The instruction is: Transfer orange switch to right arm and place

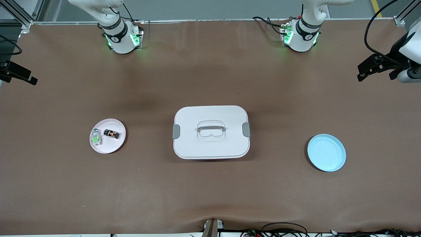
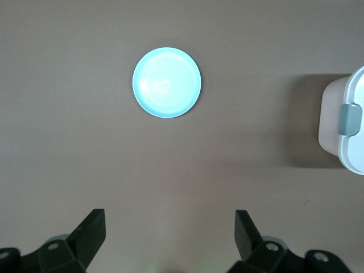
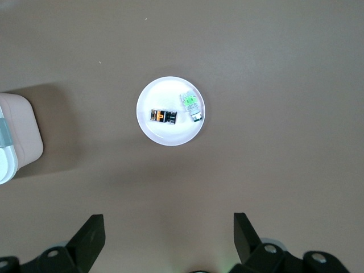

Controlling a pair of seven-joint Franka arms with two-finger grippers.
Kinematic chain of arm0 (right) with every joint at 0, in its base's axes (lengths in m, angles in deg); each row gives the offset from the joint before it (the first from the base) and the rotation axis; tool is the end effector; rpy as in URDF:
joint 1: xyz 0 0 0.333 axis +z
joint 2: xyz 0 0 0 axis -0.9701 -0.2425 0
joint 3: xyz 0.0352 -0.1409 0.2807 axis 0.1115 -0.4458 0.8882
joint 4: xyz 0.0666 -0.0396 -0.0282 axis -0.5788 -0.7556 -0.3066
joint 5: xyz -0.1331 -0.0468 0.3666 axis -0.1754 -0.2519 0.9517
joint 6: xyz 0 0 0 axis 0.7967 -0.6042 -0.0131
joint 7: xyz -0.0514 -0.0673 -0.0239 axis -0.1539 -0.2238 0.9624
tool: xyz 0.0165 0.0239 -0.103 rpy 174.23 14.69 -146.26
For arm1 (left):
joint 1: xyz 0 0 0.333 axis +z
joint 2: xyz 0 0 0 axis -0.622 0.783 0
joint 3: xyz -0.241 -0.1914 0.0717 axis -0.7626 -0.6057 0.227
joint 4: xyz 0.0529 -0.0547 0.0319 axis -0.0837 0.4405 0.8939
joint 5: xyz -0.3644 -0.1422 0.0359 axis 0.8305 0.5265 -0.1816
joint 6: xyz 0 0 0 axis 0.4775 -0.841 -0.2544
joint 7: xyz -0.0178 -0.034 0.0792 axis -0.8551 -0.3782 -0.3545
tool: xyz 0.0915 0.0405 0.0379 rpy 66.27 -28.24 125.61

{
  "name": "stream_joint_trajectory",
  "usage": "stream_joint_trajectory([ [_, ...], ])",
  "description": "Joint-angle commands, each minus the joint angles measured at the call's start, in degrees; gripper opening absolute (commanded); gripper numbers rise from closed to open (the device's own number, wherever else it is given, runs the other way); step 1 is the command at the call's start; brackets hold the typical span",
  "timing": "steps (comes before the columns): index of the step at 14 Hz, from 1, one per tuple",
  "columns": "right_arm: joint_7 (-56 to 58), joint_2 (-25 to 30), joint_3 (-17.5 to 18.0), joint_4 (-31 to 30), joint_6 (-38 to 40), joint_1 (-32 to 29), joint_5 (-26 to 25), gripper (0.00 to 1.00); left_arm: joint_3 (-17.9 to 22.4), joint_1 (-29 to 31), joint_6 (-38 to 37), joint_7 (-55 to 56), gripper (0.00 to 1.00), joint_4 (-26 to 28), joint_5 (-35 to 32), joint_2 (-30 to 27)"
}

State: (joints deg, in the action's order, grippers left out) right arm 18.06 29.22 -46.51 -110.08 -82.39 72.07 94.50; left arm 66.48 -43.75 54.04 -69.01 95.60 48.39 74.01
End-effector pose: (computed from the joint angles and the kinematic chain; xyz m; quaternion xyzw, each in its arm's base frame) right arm 0.5297 -0.0712 0.6361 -0.9960 0.0733 0.0269 0.0429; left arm 0.5306 -0.0464 0.6538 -0.9998 -0.0095 -0.0032 0.0170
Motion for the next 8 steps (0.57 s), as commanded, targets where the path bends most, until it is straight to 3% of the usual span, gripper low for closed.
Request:
stream_joint_trajectory([
  [1, 0.35, 1.22, -0.89, -1.16, 0.13, 1.26, 0.56, 1.0, 0.22, -0.34, -0.76, -0.22, 1.0, 0.66, 1.01, -1.35],
  [8, 0.44, 1.13, -0.62, -0.55, 0.05, 1.44, -0.05, 1.0, -0.66, -0.34, -1.12, -0.22, 1.0, 0.49, 1.18, -1.26],
])
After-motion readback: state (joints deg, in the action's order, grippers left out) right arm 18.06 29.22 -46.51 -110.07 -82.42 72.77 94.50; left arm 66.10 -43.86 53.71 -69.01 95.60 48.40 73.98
